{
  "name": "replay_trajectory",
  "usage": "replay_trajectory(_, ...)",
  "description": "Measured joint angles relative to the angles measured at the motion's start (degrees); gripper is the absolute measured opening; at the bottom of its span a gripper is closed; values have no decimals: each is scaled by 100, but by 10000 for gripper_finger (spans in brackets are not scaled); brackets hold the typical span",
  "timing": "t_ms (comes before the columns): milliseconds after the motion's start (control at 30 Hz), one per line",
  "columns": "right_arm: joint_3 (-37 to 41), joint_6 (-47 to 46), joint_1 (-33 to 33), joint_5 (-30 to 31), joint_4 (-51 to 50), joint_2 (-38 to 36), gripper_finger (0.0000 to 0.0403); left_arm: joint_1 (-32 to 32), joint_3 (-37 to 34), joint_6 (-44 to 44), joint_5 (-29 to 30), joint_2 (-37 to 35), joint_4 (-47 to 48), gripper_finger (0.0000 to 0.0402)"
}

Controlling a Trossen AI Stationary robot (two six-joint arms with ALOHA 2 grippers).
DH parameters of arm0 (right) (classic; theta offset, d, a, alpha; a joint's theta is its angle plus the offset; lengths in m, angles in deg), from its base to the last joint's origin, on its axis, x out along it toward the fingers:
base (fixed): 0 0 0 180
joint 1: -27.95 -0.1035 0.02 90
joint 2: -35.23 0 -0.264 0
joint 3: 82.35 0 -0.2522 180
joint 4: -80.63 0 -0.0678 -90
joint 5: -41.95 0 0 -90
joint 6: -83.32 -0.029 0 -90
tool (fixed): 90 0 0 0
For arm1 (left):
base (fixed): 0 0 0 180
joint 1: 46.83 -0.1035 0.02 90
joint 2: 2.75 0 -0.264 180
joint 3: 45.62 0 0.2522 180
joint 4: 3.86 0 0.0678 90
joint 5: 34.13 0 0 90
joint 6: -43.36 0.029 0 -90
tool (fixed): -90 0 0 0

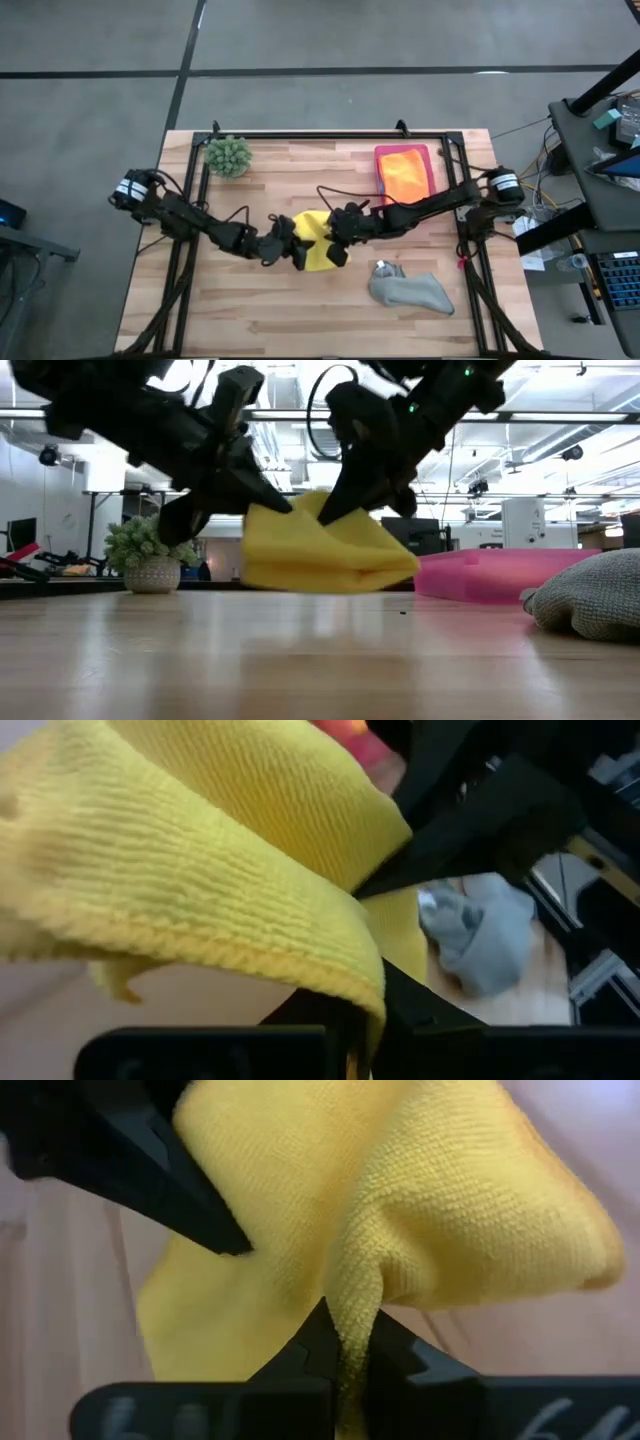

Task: Fold microfiber towels
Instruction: Put the yellow microfiber cloth into the pink bin

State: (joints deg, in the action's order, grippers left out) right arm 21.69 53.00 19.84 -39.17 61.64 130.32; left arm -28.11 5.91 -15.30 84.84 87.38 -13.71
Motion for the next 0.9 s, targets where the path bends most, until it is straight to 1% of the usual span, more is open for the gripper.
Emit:
replay_trajectory(133, 9, 104, 0, 181, -368, -357, 13, -244, 266, 582, 0, 16, -33, 1)
replay_trajectory(267, 17, 177, 0, 650, -894, -693, 13, -460, 504, 1065, -36, 85, -63, 1)
replay_trajectory(533, 37, 241, 0, 1215, -1975, -1402, 13, -876, 916, 1803, -274, 590, -839, 1)
replay_trajectory(600, 39, 186, 0, 1282, -2291, -1548, 13, -977, 1145, 1991, -459, 820, -1072, 1)
replay_trajectory(733, 40, 183, 0, 1346, -2704, -1765, 13, -1212, 1674, 2346, -863, 1277, -1225, 0)
replay_trajectory(900, 42, 91, 0, 1505, -3285, -2037, 13, -1514, 2397, 2773, -1342, 1796, -1167, 0)
